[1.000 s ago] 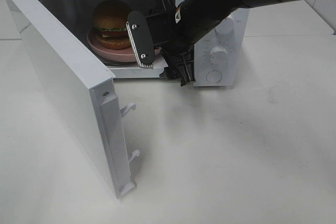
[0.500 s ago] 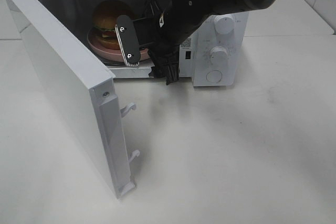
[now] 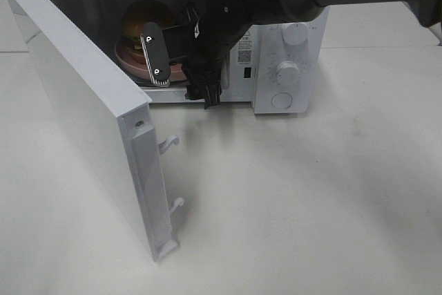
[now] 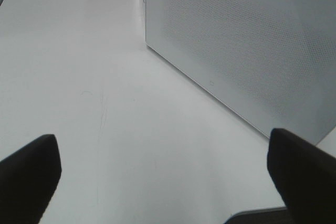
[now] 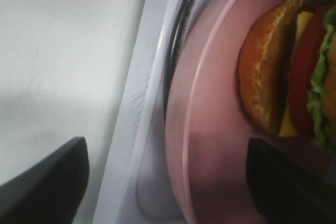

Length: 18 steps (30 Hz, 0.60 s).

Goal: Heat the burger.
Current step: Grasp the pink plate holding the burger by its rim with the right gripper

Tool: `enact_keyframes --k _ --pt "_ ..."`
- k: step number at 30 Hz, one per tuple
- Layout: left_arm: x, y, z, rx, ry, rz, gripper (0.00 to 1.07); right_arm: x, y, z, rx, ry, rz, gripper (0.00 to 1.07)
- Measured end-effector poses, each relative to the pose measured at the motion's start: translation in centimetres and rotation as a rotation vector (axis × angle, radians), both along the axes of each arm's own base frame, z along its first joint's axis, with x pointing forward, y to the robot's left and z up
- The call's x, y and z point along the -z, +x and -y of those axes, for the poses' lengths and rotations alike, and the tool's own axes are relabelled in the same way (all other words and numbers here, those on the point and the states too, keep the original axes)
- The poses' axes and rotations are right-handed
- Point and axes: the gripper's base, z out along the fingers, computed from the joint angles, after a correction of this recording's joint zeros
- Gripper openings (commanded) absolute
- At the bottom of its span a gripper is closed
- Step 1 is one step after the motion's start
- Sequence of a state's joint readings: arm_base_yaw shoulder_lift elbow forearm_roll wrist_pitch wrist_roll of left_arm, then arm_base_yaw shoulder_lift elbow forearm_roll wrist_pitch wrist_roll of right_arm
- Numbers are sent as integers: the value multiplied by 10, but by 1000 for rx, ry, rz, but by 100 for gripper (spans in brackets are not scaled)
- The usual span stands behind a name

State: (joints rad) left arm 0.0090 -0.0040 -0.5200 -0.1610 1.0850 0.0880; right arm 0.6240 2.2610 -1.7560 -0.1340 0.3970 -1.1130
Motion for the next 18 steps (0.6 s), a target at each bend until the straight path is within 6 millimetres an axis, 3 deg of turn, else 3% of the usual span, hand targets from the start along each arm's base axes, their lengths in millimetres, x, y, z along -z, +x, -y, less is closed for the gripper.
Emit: enact_keyframes --k 10,18 --pt "0 0 0 0 0 0 100 16 11 -8 5 -6 -15 78" --pt "0 0 0 0 0 0 100 33 25 0 60 27 -55 74"
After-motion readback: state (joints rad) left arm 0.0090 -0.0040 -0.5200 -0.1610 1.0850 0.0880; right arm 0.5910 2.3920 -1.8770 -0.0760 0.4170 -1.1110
